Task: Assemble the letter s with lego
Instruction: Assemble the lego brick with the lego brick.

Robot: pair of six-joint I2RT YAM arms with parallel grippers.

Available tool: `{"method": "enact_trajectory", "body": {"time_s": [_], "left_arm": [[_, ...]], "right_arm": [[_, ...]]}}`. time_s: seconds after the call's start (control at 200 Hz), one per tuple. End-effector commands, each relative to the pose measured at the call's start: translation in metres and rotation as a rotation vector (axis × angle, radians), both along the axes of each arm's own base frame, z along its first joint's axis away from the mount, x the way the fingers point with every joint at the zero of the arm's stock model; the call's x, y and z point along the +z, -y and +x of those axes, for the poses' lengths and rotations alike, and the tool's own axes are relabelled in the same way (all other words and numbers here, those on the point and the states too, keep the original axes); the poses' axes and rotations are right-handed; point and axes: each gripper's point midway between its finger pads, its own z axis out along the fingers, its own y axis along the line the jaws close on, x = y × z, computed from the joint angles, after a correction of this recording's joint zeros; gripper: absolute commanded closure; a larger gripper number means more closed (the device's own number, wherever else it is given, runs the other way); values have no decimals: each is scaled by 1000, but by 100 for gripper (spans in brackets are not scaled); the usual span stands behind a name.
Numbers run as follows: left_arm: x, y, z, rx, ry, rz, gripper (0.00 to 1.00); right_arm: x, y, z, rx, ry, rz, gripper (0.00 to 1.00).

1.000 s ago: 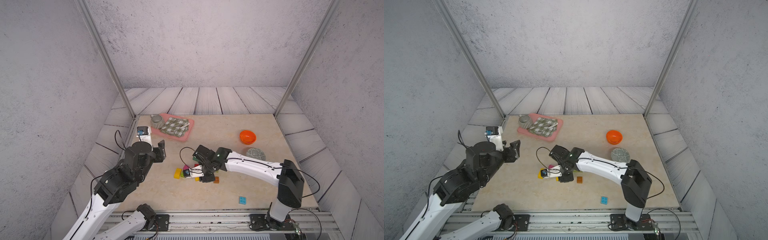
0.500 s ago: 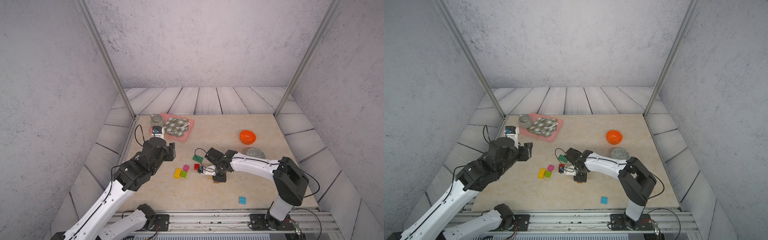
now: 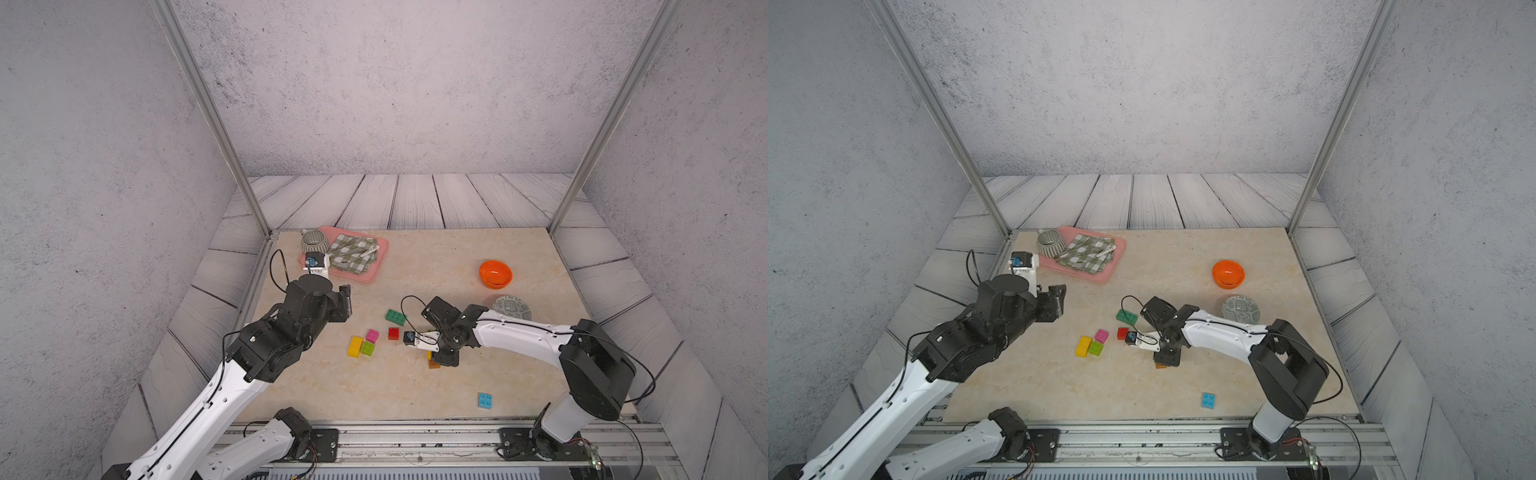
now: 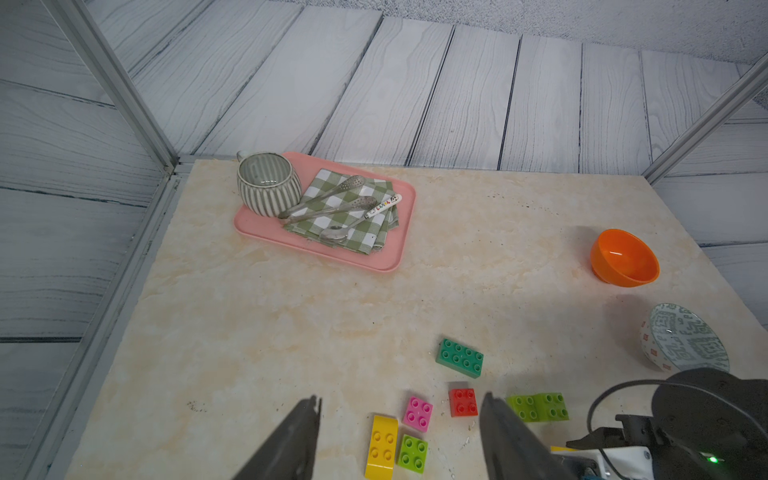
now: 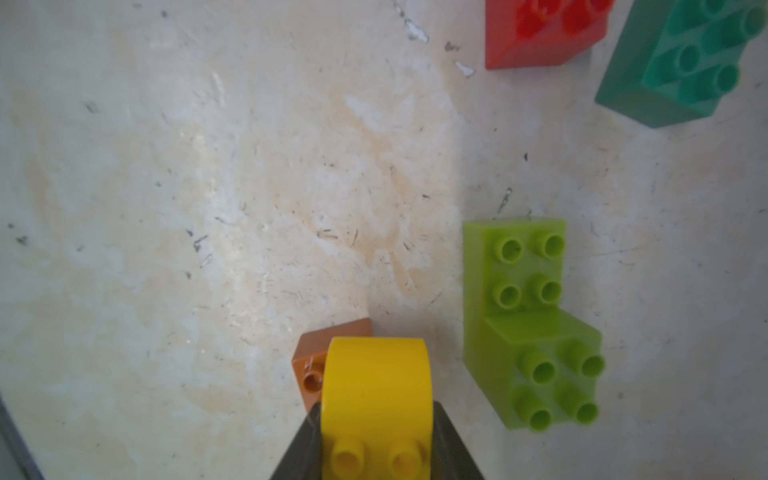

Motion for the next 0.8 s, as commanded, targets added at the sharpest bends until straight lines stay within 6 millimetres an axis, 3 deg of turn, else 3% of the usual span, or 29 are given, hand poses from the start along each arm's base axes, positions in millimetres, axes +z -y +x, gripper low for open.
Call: {"method": "enact_trajectory", "body": {"time_s": [0.0,0.125,0.385,0.791], "left_arm": [[6,-1,3,4,20,-8,34],[7,0,3,1,22,-7,34],[8,0,3,0,24,-4,34],[9,0,3,-1,26,-7,34]], "right_arm": [[17,-5,-1,25,12,82,87],[21,-5,-5,50,-5,100,86],[6,4,-6,115,4,35,88],[-4,0,-5,189,-3,54,91]]}}
